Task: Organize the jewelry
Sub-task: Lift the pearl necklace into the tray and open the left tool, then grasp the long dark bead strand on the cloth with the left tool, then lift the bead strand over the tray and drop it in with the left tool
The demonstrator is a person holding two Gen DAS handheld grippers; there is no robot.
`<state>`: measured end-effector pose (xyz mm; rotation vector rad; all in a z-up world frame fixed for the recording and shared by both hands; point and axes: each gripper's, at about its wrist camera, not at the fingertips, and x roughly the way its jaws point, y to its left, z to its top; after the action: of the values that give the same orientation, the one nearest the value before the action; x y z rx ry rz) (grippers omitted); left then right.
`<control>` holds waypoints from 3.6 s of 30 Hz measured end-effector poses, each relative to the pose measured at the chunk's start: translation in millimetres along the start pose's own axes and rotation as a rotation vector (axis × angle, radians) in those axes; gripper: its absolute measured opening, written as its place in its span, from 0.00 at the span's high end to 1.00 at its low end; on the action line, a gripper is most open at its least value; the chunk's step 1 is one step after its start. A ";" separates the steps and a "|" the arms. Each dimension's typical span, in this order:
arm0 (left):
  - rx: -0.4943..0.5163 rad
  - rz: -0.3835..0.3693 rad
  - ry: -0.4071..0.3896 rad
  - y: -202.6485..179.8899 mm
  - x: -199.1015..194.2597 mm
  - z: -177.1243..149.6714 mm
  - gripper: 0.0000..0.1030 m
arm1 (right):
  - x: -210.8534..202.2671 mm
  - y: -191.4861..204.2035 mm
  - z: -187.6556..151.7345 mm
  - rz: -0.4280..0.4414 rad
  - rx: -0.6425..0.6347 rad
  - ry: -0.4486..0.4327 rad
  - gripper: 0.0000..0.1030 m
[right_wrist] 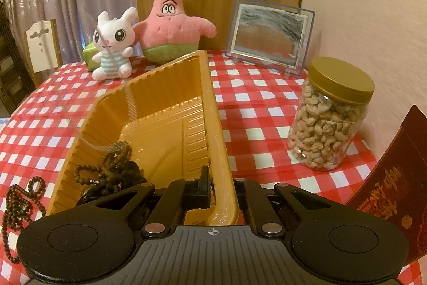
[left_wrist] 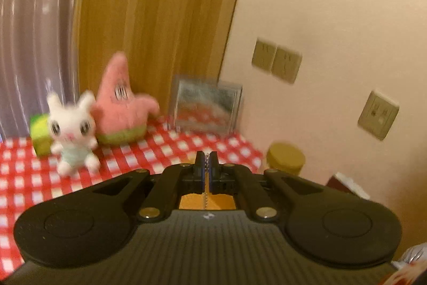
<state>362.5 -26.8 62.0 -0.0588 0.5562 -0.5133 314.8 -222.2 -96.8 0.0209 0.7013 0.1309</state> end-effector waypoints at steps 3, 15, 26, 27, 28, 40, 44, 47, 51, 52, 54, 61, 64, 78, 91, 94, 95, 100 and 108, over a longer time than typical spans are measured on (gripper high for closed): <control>-0.043 -0.022 0.070 -0.6 19.3 -16.1 0.97 | -0.4 0.0 -0.4 0.003 0.001 0.000 0.95; -0.087 0.040 0.143 9.7 12.7 -57.2 0.81 | -1.1 0.2 -2.7 0.005 -0.003 0.004 0.95; -0.142 0.267 0.162 53.3 -43.0 -90.9 0.71 | -2.7 0.2 -2.6 0.011 -0.011 0.003 0.95; -0.152 0.286 0.163 57.6 -48.2 -94.1 0.70 | -2.9 0.5 -2.4 0.011 -0.012 0.003 0.95; -0.162 0.305 0.163 61.2 -52.7 -96.8 0.68 | -2.9 0.5 -2.5 0.011 -0.013 0.003 0.95; -0.275 0.472 0.196 92.4 -91.7 -135.8 0.63 | -6.1 3.9 -3.0 0.010 -0.031 -0.001 0.95; -0.319 0.510 0.222 98.4 -100.3 -154.5 0.58 | -6.6 3.7 -4.5 0.010 -0.034 0.002 0.95; -0.351 0.529 0.249 102.3 -102.3 -171.6 0.52 | -7.9 3.5 -7.7 0.010 -0.036 0.006 0.95; -0.384 0.537 0.289 102.9 -95.5 -195.9 0.38 | -8.8 3.2 -11.5 0.007 -0.037 0.015 0.95; -0.393 0.539 0.294 103.0 -93.0 -202.1 0.37 | -8.9 3.3 -11.6 0.007 -0.038 0.016 0.95; -0.425 0.512 0.309 105.7 -83.6 -212.7 0.35 | -8.8 3.7 -11.8 0.006 -0.041 0.017 0.95; -0.468 0.538 0.324 113.9 -46.6 -227.7 0.33 | -8.3 2.2 -12.4 0.006 -0.040 0.025 0.95; -0.468 0.559 0.318 114.5 -33.0 -226.2 0.33 | -7.7 1.7 -12.4 0.007 -0.039 0.028 0.95; -0.265 0.579 0.319 103.3 -12.5 -222.0 0.89 | -4.3 -0.7 -14.4 0.009 -0.025 0.038 0.95; -0.193 0.506 0.179 107.0 -87.4 -148.4 0.91 | -3.1 -1.1 -12.2 0.016 -0.019 0.030 0.95; -0.157 0.496 0.117 101.6 -107.9 -119.2 0.91 | -2.6 -0.8 -11.0 0.017 -0.018 0.027 0.95; -0.145 0.492 0.099 99.2 -112.6 -110.0 0.91 | -2.7 -0.7 -10.6 0.017 -0.017 0.027 0.95; -0.110 0.454 0.014 85.8 -131.1 -68.6 0.91 | -3.3 -0.5 -9.4 0.019 -0.019 0.022 0.95; -0.045 0.364 -0.091 61.5 -144.4 -15.8 0.91 | -3.9 0.5 -8.9 0.021 -0.022 0.015 0.95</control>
<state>277.0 97.6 107.6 -0.0224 0.4753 -0.1428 306.0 -222.4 -101.1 0.0064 0.7150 0.1586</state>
